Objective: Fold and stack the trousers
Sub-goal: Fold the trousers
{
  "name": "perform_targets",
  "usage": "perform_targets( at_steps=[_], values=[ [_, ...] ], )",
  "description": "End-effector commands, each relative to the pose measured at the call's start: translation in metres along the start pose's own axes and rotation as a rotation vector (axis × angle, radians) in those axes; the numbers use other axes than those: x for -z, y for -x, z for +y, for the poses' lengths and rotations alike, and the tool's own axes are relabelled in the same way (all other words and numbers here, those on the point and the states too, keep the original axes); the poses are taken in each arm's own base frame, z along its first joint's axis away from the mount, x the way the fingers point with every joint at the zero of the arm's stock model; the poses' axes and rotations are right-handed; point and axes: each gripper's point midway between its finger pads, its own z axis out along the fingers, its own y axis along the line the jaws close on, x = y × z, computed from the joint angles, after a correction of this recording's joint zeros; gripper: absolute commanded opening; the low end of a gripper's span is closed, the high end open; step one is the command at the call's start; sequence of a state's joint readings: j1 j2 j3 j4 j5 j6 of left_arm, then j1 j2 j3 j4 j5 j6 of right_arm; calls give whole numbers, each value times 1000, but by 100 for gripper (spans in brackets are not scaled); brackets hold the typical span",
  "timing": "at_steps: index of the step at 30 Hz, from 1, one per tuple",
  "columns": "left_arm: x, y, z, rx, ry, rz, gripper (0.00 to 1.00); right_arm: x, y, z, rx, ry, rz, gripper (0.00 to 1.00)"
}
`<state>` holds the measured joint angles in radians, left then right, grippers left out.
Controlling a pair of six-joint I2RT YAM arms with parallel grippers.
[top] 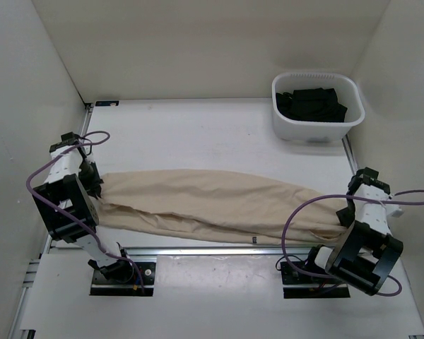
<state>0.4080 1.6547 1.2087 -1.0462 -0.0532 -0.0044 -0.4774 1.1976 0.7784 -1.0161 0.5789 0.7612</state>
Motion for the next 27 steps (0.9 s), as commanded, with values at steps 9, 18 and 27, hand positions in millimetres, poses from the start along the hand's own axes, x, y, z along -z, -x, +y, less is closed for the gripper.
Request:
perform_targets(
  at_steps=[9,18,27],
  values=[
    [13,8,1,-5,10,-70,14,-22,8,19,-150,-24,-27,21],
    [99,90,21,30,95,-380,14,87,104,6,-212,108,-307,0],
    [30,-50,28,9,154,-135,14,26,41,-28,-182,-34,-219,0]
  ],
)
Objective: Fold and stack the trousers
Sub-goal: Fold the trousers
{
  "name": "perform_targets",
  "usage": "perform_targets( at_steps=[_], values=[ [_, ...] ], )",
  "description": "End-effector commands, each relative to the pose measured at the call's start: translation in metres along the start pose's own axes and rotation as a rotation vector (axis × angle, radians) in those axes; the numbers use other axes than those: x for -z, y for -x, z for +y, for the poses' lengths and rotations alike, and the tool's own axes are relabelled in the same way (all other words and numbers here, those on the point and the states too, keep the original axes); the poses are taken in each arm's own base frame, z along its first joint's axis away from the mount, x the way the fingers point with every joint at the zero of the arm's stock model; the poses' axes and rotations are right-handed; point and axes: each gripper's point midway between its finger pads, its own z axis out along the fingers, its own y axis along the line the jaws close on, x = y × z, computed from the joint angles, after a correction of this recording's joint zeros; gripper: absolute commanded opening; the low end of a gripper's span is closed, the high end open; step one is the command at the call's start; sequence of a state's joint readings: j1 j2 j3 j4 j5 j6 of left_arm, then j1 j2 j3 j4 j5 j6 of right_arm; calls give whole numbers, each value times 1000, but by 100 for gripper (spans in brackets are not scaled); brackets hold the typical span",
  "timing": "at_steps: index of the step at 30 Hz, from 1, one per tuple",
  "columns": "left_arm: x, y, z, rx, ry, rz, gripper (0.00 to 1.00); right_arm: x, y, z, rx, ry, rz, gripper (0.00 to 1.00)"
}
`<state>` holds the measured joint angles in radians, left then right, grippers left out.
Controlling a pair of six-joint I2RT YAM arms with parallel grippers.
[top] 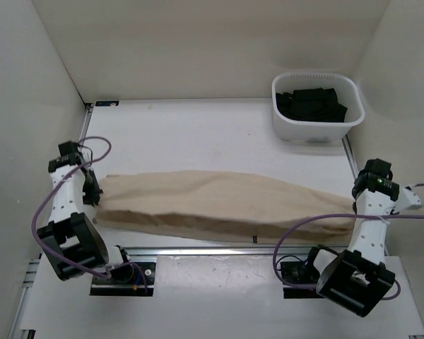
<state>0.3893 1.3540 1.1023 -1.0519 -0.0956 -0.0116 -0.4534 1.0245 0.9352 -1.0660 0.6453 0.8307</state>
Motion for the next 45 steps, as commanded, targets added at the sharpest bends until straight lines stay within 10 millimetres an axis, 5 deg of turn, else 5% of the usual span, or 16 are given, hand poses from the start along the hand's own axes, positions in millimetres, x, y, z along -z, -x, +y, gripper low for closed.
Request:
perform_targets(
  at_steps=[1,3,9,10,14,19,23,25,27,28,29,31,34,38,43,45],
  values=[
    [-17,-46,26,-1,132,77,14,-29,-17,-36,33,-188,-13,0],
    [-25,-69,31,3,160,100,14,-37,-23,-38,33,-204,-3,0],
    [-47,-87,40,1,225,95,14,-54,-31,-46,38,-282,52,0],
    [-49,-87,43,1,242,91,21,-55,-30,-45,33,-277,47,3],
    [-51,-90,46,5,253,113,73,-56,-24,-35,86,-228,53,68],
    [-29,-51,45,33,222,24,81,-40,-23,-4,193,-74,76,77],
    [16,24,24,40,83,-126,77,2,-7,24,303,8,-87,77],
    [11,24,-2,-25,5,-79,74,17,-10,40,324,81,-121,71],
    [-9,0,-23,-105,-15,15,73,32,-34,72,395,217,-119,67],
    [-25,-13,-38,-177,-18,68,71,31,-52,80,426,251,-95,60],
    [-42,-39,-36,-221,24,139,71,26,-62,82,419,247,-61,54],
    [-62,-55,-35,-268,74,168,70,14,-93,85,446,223,51,32],
    [-87,-48,-29,-269,137,140,68,-7,-130,91,456,212,159,10],
    [-113,-26,-39,-269,137,138,66,-40,-161,102,481,162,241,0],
    [-126,17,-52,-251,114,109,66,-53,-149,166,536,212,228,0],
    [-130,22,-50,-254,139,111,66,-50,-131,208,545,252,201,0]
  ],
)
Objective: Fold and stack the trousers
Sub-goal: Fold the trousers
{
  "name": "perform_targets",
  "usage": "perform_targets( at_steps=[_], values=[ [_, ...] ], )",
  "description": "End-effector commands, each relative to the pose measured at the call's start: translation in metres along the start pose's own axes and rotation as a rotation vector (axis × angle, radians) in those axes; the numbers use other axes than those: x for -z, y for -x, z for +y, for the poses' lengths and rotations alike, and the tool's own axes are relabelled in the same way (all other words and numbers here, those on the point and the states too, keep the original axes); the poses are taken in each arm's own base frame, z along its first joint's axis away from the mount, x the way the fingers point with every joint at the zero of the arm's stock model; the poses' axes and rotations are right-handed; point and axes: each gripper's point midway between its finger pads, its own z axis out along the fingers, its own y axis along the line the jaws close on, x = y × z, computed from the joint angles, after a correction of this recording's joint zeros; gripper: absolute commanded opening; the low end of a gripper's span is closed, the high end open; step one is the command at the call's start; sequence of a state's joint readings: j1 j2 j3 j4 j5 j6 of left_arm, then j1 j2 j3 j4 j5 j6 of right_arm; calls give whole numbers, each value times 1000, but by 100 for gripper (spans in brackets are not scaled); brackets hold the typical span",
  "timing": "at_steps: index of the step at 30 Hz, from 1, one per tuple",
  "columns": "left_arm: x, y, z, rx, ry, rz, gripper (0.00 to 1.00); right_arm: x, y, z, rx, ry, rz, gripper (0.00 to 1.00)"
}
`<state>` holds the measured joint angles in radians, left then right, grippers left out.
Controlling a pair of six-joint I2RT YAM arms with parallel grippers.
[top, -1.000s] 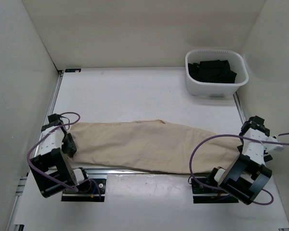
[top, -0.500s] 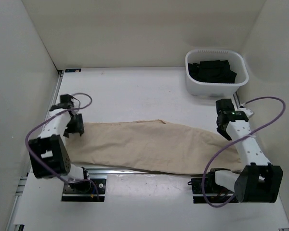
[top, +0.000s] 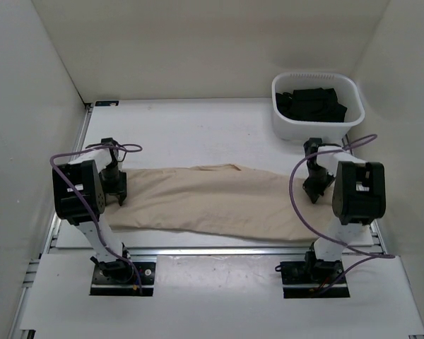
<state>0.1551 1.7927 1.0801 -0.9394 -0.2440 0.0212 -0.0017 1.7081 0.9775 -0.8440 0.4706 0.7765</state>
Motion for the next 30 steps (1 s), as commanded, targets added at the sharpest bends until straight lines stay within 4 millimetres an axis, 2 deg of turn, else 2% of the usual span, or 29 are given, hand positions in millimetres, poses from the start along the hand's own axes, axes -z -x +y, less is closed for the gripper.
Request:
perform_targets(
  at_steps=[1,2,3,4,6,8,9,11,12,13,14,15,16,17,19,23,25,26,30],
  values=[
    [-11,67,9,88,46,-200,66,3,74,67,-62,176,-140,0],
    [-15,66,8,85,46,-189,66,2,79,75,-46,179,-131,0],
    [-12,71,13,100,47,-202,66,15,100,88,-58,221,-167,0],
    [-14,73,12,99,46,-198,66,20,101,94,-40,246,-148,0],
    [-15,74,15,107,47,-195,66,28,101,102,-13,286,-119,12],
    [-18,74,14,105,47,-186,66,39,93,98,-1,321,-103,32],
    [-18,74,13,104,38,-187,66,43,90,93,-4,327,-109,61],
    [-18,74,13,104,38,-187,66,52,87,66,-55,350,-145,78],
    [-18,74,13,104,38,-187,66,69,90,55,-112,395,-183,86],
    [-18,74,13,104,38,-187,66,69,86,44,-142,394,-184,89],
    [-18,74,13,104,38,-187,66,55,79,26,-195,369,-162,91],
    [-19,73,16,113,38,-185,66,60,79,14,-249,379,-176,92],
    [-19,73,16,113,38,-185,66,56,77,5,-289,371,-169,92],
    [-21,70,15,111,38,-176,66,42,73,-6,-338,360,-151,93],
    [-18,71,16,113,38,-184,66,33,79,-19,-417,355,-160,95],
    [-23,61,16,106,47,-156,68,15,95,-22,-510,344,-174,96],
    [-22,58,16,106,46,-154,68,6,102,-16,-519,355,-174,96],
    [-22,58,17,107,56,-154,68,-6,108,-11,-525,352,-148,96],
    [-24,55,18,105,64,-145,68,-32,132,4,-533,353,-144,96]
  ],
)
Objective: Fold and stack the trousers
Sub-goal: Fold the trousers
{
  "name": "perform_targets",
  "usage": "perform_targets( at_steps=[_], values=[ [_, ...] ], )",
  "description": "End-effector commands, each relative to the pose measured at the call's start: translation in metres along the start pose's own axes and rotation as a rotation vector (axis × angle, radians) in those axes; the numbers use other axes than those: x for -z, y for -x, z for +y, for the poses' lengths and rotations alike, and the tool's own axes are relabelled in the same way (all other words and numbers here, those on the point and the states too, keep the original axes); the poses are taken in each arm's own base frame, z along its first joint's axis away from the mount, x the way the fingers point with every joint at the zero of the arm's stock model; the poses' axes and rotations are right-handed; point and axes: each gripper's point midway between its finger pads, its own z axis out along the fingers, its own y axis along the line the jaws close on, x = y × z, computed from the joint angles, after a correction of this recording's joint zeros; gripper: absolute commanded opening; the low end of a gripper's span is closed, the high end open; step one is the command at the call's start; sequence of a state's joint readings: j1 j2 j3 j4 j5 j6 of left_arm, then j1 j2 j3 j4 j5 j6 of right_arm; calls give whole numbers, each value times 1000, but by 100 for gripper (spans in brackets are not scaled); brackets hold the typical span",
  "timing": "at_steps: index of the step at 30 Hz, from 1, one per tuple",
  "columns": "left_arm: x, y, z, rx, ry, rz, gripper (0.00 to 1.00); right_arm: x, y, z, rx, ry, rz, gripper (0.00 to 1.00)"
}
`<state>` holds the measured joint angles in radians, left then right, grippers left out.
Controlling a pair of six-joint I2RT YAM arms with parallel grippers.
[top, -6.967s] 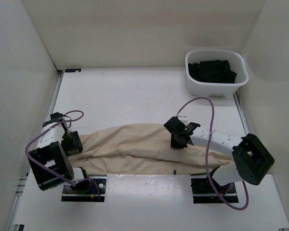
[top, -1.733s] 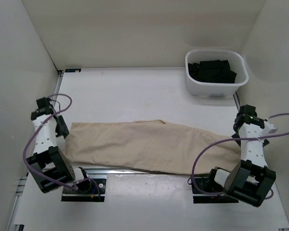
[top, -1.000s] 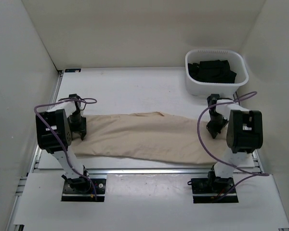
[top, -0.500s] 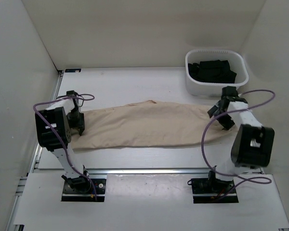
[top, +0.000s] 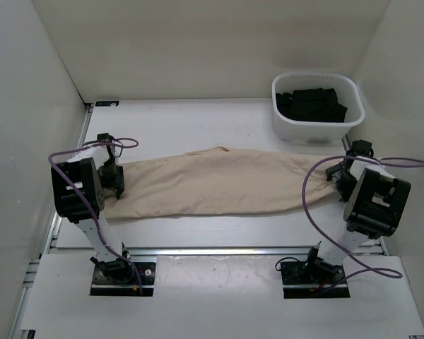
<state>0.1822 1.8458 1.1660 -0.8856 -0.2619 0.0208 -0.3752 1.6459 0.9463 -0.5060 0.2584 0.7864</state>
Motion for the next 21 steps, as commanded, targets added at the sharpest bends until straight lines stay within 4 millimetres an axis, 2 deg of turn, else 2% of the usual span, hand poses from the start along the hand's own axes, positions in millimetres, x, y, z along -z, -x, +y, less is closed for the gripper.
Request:
perform_targets(
  at_steps=[1,3,4,6,7,8,10,12,15,17,18,21],
  values=[
    [-25,16,5,56,45,-68,68,-26,27,34,-47,91,-54,96],
    [-25,16,7,56,56,-68,68,-32,24,37,-81,92,-12,89],
    [-25,16,7,56,56,-68,68,-39,18,36,-87,83,16,76],
    [-25,16,8,56,65,-68,68,-41,13,34,-102,83,50,59],
    [-25,16,8,56,65,-68,68,-44,10,33,-100,75,58,47],
    [-25,16,8,56,65,-68,68,-46,6,29,-98,66,67,20],
    [-25,16,8,56,65,-68,69,-46,4,21,-97,41,57,1],
    [-25,16,8,56,65,-68,69,-47,3,20,-75,42,56,0],
    [-23,15,9,56,65,-68,69,-36,7,26,-34,79,26,0],
    [-20,14,8,56,55,-70,69,-15,19,26,13,59,-54,0],
    [-16,17,4,51,43,-84,69,-4,17,31,88,44,-97,0],
    [-13,18,3,53,34,-93,69,59,42,34,180,-57,-319,0]
  ],
)
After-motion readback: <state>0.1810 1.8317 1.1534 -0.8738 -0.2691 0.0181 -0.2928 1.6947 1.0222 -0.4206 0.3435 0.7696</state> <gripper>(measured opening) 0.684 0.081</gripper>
